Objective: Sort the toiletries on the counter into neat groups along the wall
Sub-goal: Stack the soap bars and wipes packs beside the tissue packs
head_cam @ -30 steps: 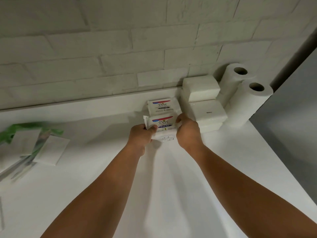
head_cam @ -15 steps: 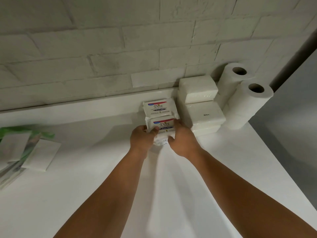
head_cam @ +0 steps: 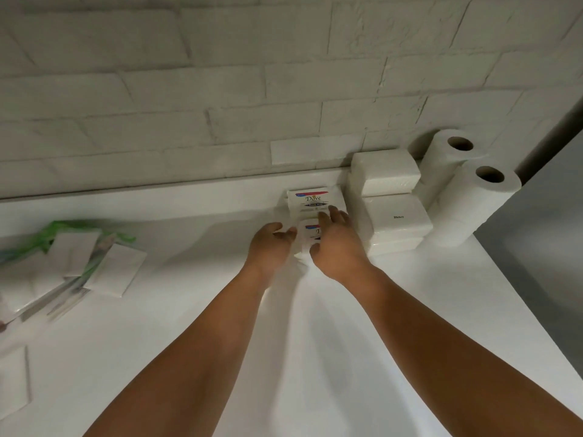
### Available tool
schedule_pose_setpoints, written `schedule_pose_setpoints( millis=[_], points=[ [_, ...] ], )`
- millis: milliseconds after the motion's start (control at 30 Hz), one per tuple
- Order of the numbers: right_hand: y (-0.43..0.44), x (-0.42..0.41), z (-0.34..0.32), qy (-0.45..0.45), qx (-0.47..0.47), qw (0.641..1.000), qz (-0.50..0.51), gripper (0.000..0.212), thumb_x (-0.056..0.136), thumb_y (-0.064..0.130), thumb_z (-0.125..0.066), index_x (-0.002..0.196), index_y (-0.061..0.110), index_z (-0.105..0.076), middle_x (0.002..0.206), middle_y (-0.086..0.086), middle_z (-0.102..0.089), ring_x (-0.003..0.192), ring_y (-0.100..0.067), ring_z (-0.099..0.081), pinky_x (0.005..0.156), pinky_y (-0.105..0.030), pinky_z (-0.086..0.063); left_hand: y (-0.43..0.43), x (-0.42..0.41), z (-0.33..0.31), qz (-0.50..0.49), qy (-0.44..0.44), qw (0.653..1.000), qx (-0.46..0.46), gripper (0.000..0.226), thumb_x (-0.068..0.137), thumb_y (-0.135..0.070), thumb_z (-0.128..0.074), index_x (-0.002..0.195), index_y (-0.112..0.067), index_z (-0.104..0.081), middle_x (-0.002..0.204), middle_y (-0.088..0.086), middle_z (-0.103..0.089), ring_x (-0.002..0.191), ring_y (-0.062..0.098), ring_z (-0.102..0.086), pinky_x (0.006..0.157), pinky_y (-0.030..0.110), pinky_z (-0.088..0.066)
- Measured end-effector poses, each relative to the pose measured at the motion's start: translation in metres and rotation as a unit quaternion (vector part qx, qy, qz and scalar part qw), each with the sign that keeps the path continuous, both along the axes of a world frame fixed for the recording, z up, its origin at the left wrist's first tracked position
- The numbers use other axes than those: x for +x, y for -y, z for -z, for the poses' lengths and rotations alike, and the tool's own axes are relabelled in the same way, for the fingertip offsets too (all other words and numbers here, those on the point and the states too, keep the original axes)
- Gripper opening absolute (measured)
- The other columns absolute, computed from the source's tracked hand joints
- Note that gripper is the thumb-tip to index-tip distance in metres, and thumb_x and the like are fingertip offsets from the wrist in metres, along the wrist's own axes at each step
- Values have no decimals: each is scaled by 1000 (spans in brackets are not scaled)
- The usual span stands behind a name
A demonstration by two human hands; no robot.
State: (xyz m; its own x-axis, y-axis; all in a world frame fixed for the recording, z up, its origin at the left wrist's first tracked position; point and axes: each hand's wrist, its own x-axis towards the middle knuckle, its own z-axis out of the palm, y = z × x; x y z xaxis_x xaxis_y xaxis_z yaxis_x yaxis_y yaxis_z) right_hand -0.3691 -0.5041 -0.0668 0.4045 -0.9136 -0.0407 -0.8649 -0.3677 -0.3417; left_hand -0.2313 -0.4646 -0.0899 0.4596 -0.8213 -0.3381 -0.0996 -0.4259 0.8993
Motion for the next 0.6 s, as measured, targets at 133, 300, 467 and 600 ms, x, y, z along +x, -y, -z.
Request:
schedule_pose_setpoints(
  millis=[133, 300, 467, 600],
  points=[
    [-18, 26, -14, 61, -26, 997, -48, 58, 88, 11, -54, 144, 8, -43, 156, -15, -32, 146, -31, -24, 122, -36, -19, -29, 31, -15, -18, 46, 998, -33, 42, 93, -37, -63, 130, -19, -58, 117, -1, -68, 107, 20, -64, 97, 34, -51],
    [-51, 74, -15, 117, -32, 989, -86, 45, 92, 19, -57, 137, 11, -53, 150, -10, -43, 142, -25, -33, 117, -33, -29, -82, 85, -24, -28, 153, 987, -46, 30, 96, -31, -61, 123, -20, -65, 118, -7, -67, 101, 8, -62, 95, 24, -47],
    [-90, 136, -6, 114, -11, 985, -132, 41, 96, 23, -54, 136, 13, -55, 147, -4, -48, 140, -22, -38, 115, -30, -30, -134, 150, -14, -7, 253, 967, -26, 30, 97, -26, -62, 124, -16, -66, 126, -3, -66, 105, 16, -64, 92, 19, -43],
    [-124, 189, 8, 113, 21, 981, -154, 40, 96, 24, -54, 134, 12, -56, 142, -4, -52, 134, -23, -44, 112, -31, -35, -169, 207, 4, 20, 364, 931, -2, 30, 94, -19, -65, 123, -12, -68, 126, 6, -66, 114, 25, -62, 100, 32, -48]
  ],
)
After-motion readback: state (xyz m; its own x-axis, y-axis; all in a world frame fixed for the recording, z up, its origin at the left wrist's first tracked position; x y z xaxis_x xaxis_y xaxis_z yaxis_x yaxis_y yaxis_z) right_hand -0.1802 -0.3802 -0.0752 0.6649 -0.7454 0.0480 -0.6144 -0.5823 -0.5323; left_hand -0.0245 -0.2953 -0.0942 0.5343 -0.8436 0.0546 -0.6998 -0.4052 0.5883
